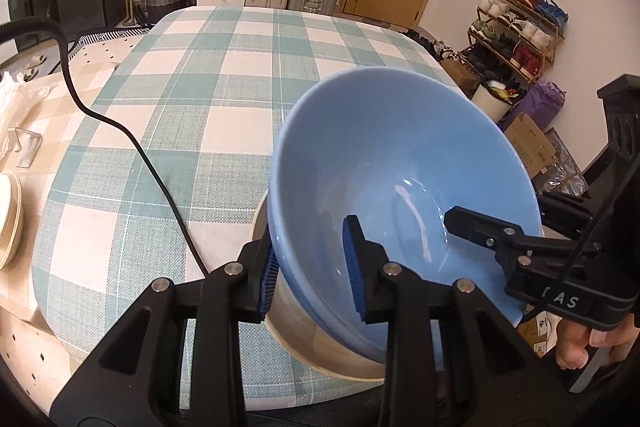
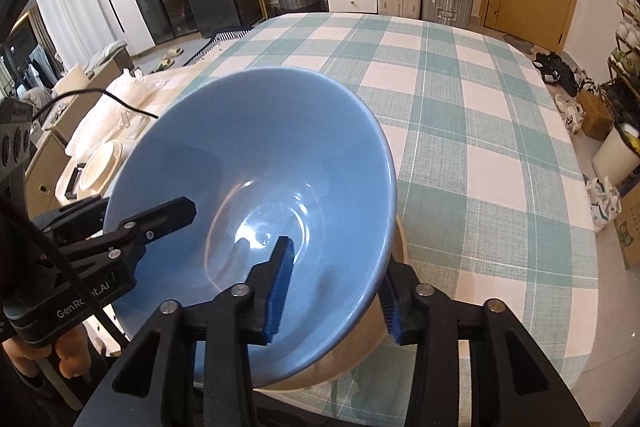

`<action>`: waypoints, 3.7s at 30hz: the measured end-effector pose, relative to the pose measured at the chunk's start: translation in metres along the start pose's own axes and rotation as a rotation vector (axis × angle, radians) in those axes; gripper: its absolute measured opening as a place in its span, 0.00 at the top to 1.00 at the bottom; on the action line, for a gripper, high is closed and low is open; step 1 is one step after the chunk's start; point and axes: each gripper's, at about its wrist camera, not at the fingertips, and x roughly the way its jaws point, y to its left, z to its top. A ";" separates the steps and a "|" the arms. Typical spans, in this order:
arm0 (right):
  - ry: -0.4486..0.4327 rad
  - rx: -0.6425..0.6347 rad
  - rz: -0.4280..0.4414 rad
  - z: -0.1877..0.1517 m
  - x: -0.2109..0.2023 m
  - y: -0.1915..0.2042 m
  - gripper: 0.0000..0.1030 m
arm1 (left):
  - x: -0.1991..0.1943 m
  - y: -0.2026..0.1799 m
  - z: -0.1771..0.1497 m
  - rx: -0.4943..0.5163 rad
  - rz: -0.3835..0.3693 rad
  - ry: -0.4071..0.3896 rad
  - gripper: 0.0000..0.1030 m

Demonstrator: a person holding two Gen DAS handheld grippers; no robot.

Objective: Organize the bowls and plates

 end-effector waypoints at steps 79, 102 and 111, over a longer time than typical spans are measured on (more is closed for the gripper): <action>-0.575 0.073 -0.151 -0.070 -0.085 -0.047 0.02 | -0.095 0.060 -0.045 0.023 0.238 -0.491 0.02; -0.554 0.049 -0.143 -0.076 -0.067 -0.040 0.01 | -0.064 0.052 -0.054 0.046 0.231 -0.496 0.02; -0.548 0.041 -0.145 -0.077 -0.067 -0.039 0.01 | -0.064 0.049 -0.056 0.053 0.219 -0.497 0.02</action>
